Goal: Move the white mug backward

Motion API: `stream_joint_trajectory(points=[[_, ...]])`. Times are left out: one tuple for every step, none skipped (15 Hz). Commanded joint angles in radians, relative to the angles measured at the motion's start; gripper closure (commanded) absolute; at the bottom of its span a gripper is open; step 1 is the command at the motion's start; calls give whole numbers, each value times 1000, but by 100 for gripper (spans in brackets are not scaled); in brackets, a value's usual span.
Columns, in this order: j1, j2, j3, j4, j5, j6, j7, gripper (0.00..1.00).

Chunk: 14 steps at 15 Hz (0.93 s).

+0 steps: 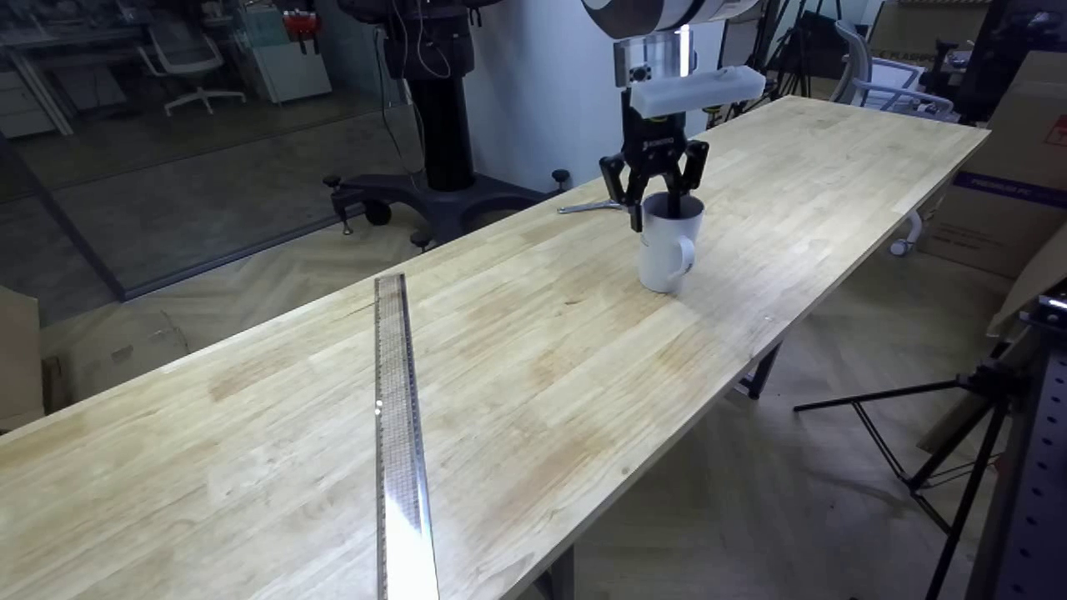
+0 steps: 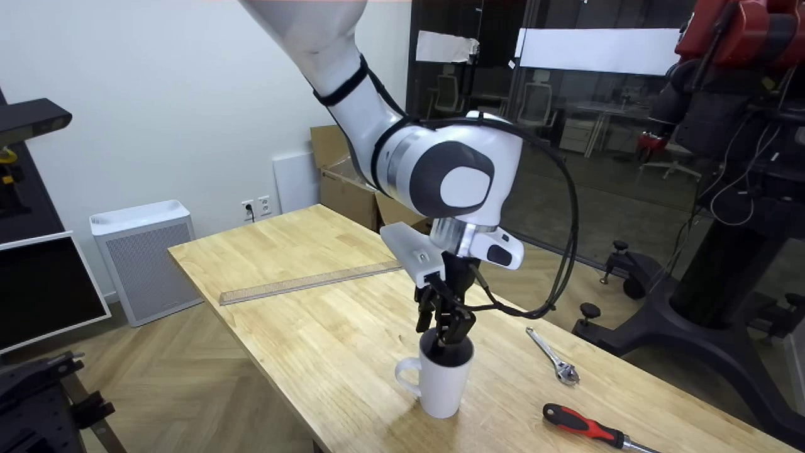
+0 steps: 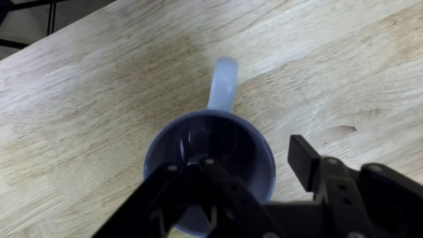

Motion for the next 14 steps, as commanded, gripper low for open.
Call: stream_joint_trajectory(points=[[-12,10,7,28,15,-7,-10,75],[-12,8,7,28,14,-7,-11,81],[-12,6,7,29,13,-9,-11,87],[-11,5,7,29,11,-10,-13,95],[-8,2,6,32,7,-13,-14,98],[-5,1,6,37,3,-15,-14,100],[-3,2,5,46,-2,-22,-16,100],[-1,4,4,59,-7,-31,-15,99],[-1,6,5,72,-8,-41,-18,98],[1,10,4,89,-12,-55,-17,98],[1,15,6,108,-14,-72,-22,98],[-1,23,10,135,-15,-104,-29,98],[-4,31,14,163,-14,-141,-37,98],[-7,40,20,193,-13,-182,-52,98]])
